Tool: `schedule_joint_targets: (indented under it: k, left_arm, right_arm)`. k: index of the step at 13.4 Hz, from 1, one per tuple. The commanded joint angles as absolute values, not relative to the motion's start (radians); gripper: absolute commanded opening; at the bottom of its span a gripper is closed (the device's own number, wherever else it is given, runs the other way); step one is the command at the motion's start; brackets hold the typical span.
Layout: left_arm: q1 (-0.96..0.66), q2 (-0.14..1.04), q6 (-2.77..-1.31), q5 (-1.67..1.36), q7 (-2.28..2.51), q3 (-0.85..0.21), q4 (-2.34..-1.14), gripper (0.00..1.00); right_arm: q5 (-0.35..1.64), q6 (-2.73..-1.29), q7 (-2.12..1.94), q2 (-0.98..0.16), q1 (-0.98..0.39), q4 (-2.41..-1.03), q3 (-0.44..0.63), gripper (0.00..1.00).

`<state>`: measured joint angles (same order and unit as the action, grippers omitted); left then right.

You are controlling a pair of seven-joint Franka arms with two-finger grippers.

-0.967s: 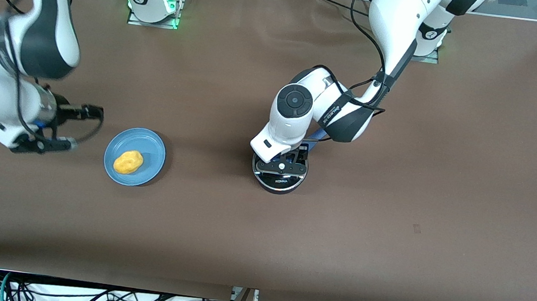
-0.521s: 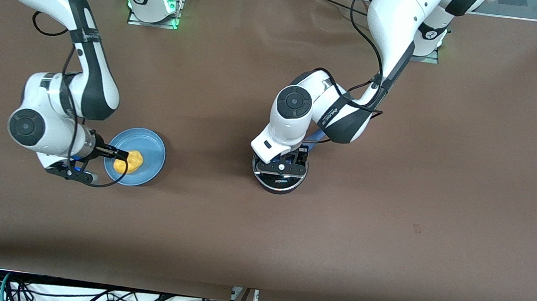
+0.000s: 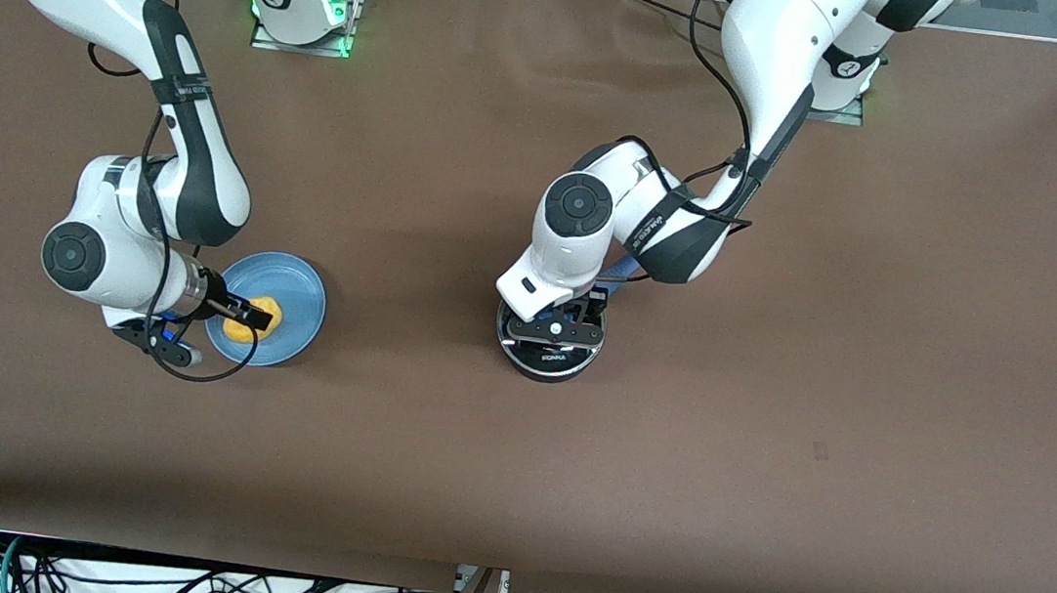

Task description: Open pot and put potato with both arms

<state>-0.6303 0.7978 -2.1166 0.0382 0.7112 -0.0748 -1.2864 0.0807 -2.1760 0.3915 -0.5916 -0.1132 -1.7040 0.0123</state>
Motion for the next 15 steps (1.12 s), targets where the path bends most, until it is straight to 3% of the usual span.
schedule_joint_targets:
  k: [1, 7, 9, 10, 11, 13, 15]
  left_arm:
    - [-0.637, 0.778, -2.122, 0.045, 0.698, -0.069, -1.302, 0.65]
    - [-0.623, 0.736, -2.085, 0.037, 0.698, -0.071, -1.299, 0.65]
    - [-0.611, 0.71, -2.048, 0.012, 0.648, -0.071, -1.298, 0.65]
    - [-0.591, 0.689, -2.036, -0.014, 0.594, -0.069, -1.301, 0.65]
    - [-0.568, 0.672, -2.019, -0.023, 0.565, -0.069, -1.302, 0.65]
    - [-0.514, 0.641, -1.985, -0.023, 0.52, -0.067, -1.304, 0.65]
    - [-0.441, 0.614, -1.97, -0.023, 0.451, -0.066, -1.327, 0.65]
  right_arm:
    - [0.095, -2.235, 0.406, -0.613, -0.112, -1.713, 0.006, 1.0]
    - [0.097, -2.287, 0.413, -0.655, -0.118, -1.713, 0.006, 0.98]
    - [0.097, -2.275, 0.411, -0.657, -0.12, -1.715, 0.005, 0.68]
    - [0.097, -2.267, 0.423, -0.655, -0.121, -1.713, 0.003, 0.42]
    - [0.097, -2.254, 0.44, -0.655, -0.126, -1.712, 0.003, 0.25]
    - [0.115, -2.186, 0.439, -0.649, -0.126, -1.675, -0.002, 0.16]
    - [0.167, -2.07, 0.457, -0.646, -0.136, -1.597, -0.006, 0.16]
